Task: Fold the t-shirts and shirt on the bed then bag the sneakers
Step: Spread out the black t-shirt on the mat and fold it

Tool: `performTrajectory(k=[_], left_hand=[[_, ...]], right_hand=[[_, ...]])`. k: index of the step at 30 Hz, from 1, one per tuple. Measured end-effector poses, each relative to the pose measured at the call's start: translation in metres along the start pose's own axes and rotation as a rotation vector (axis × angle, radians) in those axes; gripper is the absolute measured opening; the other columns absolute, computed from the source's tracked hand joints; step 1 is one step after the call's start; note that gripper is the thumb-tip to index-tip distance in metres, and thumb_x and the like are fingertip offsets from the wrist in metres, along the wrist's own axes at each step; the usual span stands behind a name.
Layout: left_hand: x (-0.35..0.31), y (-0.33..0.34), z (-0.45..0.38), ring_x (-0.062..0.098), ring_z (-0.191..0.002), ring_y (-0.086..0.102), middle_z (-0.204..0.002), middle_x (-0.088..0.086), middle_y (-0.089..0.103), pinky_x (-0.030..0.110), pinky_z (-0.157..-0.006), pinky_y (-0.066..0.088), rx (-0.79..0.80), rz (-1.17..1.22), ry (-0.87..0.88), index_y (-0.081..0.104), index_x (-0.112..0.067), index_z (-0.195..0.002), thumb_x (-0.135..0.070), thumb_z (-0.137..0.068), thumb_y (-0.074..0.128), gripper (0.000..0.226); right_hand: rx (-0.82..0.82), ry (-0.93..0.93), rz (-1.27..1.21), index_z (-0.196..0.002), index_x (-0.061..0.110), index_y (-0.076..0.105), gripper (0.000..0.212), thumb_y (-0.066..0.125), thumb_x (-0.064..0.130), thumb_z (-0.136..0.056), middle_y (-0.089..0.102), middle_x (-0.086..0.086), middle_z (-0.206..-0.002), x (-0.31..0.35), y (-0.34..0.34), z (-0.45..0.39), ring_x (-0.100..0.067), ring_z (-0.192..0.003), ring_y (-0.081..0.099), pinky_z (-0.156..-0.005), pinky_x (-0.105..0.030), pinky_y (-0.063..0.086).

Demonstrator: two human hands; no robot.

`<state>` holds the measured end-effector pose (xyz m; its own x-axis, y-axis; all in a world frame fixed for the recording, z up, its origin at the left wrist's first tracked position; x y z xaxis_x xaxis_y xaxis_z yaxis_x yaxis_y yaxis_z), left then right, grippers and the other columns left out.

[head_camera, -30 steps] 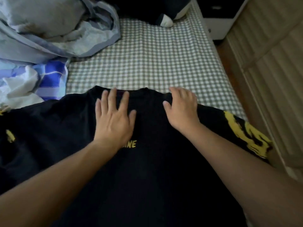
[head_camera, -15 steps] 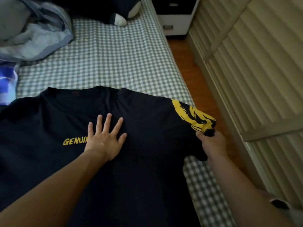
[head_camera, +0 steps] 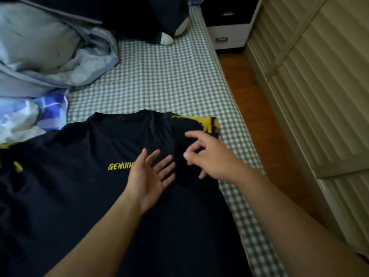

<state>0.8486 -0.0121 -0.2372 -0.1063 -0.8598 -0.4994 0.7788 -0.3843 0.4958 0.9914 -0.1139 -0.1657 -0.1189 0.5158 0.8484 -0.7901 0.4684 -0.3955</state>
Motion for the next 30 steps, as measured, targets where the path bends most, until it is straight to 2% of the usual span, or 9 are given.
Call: performTrajectory(k=[4, 8, 12, 14, 17, 20, 25, 27, 30], left_hand=[[0.021, -0.003, -0.021, 0.018, -0.115, 0.06, -0.138, -0.001, 0.058, 0.043, -0.102, 0.046, -0.062, -0.111, 0.026, 0.047, -0.034, -0.144, -0.044, -0.1, 0.057, 0.047], [0.022, -0.003, -0.025, 0.013, -0.104, 0.07, -0.13, -0.004, 0.063, 0.03, -0.081, 0.06, -0.07, -0.418, 0.125, 0.045, -0.028, -0.15, 0.002, -0.099, 0.057, 0.061], [0.002, 0.006, -0.027, 0.022, -0.127, 0.059, -0.148, 0.004, 0.053, 0.042, -0.104, 0.053, -0.06, -0.813, 0.185, 0.034, -0.025, -0.158, 0.006, -0.092, 0.063, 0.078], [-0.006, 0.017, -0.02, 0.02, -0.128, 0.057, -0.151, -0.001, 0.05, 0.041, -0.102, 0.054, -0.045, -0.926, 0.247, 0.026, -0.027, -0.16, 0.007, -0.09, 0.063, 0.086], [-0.012, 0.035, 0.003, 0.016, -0.106, 0.067, -0.139, -0.005, 0.055, 0.041, -0.075, 0.064, -0.002, -0.897, 0.288, 0.02, -0.026, -0.162, 0.018, -0.089, 0.053, 0.091], [-0.024, 0.037, 0.027, 0.019, -0.108, 0.066, -0.134, -0.006, 0.053, 0.043, -0.074, 0.064, 0.012, -0.832, 0.313, 0.019, -0.022, -0.162, 0.023, -0.087, 0.043, 0.091], [-0.075, 0.012, 0.07, 0.018, -0.091, 0.066, -0.131, -0.002, 0.047, 0.035, -0.06, 0.062, -0.027, -0.742, 0.369, 0.019, -0.02, -0.161, 0.024, -0.087, 0.041, 0.089], [-0.106, -0.006, 0.082, 0.028, -0.095, 0.071, -0.138, 0.003, 0.05, 0.04, -0.06, 0.063, -0.036, -0.723, 0.411, 0.023, -0.019, -0.161, 0.023, -0.082, 0.045, 0.092], [-0.146, -0.048, 0.093, 0.012, -0.081, 0.074, -0.139, 0.003, 0.047, 0.036, -0.061, 0.062, -0.111, -0.746, 0.46, 0.018, -0.023, -0.162, 0.022, -0.084, 0.044, 0.093]], right_hand=[[-0.282, 0.108, 0.47, -0.124, 0.024, 0.06, 0.025, 0.053, 0.033, -0.102, 0.063, 0.01, -0.109, -0.069, -0.011, 0.024, -0.013, -0.097, 0.063, -0.083, -0.033, 0.054], [-0.332, 0.162, 0.451, -0.108, 0.024, 0.062, 0.034, 0.038, 0.047, -0.101, 0.059, 0.009, -0.097, -0.15, -0.015, 0.123, -0.013, -0.087, 0.059, -0.076, -0.034, 0.049], [-0.349, 0.236, 0.416, -0.098, 0.032, 0.058, 0.021, 0.042, 0.046, -0.101, 0.054, 0.015, -0.081, -0.181, -0.005, 0.215, -0.006, -0.072, 0.054, -0.063, -0.021, 0.039], [-0.332, 0.31, 0.441, -0.105, 0.03, 0.06, 0.015, 0.052, 0.041, -0.1, 0.054, 0.015, -0.079, -0.183, 0.008, 0.259, -0.002, -0.07, 0.053, -0.06, -0.015, 0.035], [-0.205, 0.516, 0.427, -0.136, 0.026, 0.053, 0.046, 0.048, 0.053, -0.099, 0.06, 0.015, -0.111, -0.194, 0.042, 0.317, -0.004, -0.099, 0.059, -0.08, -0.017, 0.043], [-0.091, 0.641, 0.398, -0.14, 0.024, 0.05, 0.052, 0.047, 0.056, -0.099, 0.06, 0.011, -0.126, -0.201, 0.073, 0.353, -0.008, -0.11, 0.061, -0.088, -0.02, 0.048], [-0.252, 0.439, 0.578, -0.102, 0.026, 0.058, 0.021, 0.055, 0.047, -0.1, 0.048, 0.017, -0.074, -0.135, 0.094, 0.383, 0.0, -0.062, 0.048, -0.054, -0.018, 0.04], [-0.257, 0.275, 0.599, -0.109, 0.025, 0.064, 0.027, 0.053, 0.049, -0.099, 0.056, 0.017, -0.076, -0.091, 0.121, 0.388, -0.003, -0.064, 0.056, -0.056, -0.018, 0.045], [-0.16, 0.099, 0.596, -0.118, 0.025, 0.065, 0.043, 0.04, 0.057, -0.101, 0.069, 0.012, -0.091, -0.05, 0.187, 0.382, -0.006, -0.069, 0.065, -0.058, -0.023, 0.055]])
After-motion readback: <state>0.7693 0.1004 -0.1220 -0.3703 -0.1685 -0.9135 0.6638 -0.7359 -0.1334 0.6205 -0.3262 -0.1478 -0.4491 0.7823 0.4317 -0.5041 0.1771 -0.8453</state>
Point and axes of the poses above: each hand's wrist, its own z-axis away from the middle knuckle, its own y-axis out of the palm, x = y × z, the point moved 9 cm from there along -z, towards the middle knuckle
